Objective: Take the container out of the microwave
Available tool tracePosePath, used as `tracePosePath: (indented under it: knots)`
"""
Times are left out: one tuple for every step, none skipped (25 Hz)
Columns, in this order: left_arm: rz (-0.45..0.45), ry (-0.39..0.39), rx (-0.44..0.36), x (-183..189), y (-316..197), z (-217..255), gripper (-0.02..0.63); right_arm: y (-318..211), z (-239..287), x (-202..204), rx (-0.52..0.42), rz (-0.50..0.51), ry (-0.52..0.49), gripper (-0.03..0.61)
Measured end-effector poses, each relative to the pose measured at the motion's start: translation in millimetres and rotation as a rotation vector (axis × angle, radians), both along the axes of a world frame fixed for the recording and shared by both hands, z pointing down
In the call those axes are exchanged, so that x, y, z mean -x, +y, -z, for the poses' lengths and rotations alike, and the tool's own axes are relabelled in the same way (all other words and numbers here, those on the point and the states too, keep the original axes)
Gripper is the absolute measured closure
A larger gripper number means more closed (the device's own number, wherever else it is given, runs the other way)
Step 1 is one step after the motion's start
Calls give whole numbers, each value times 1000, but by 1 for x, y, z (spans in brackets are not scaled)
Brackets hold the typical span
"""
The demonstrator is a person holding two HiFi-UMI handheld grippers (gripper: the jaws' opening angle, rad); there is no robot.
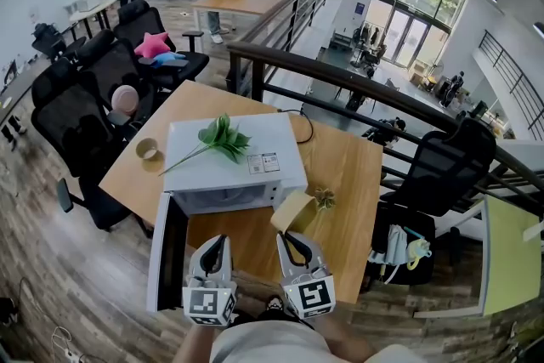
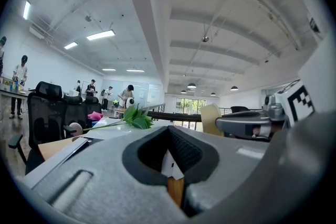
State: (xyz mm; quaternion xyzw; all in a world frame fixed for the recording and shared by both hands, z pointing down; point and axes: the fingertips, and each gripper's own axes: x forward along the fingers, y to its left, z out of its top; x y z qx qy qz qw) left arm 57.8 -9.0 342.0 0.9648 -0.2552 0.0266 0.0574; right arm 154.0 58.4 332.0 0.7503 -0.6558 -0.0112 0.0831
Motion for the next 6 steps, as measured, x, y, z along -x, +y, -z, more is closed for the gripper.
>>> tracePosePath:
  knots:
    - [-1, 0, 1, -1, 0, -1, 611, 0, -1, 0, 1, -2, -6, 555]
    - [-2, -1, 3, -1, 1, -2, 611, 1, -2, -1, 0, -5, -14, 555]
    - [-2, -2, 6, -2, 1, -3, 611, 1, -3, -1, -1, -7, -19, 555]
    - [-2, -2, 10, -2, 1, -5, 611, 1, -4, -2, -1, -6, -19, 555]
    - [-2, -3, 14, -3, 1, -7, 611, 1, -4, -2, 0, -4, -15, 555]
    - [-1, -3, 18, -3, 2, -9, 611, 1, -4, -3, 0, -1, -10, 555]
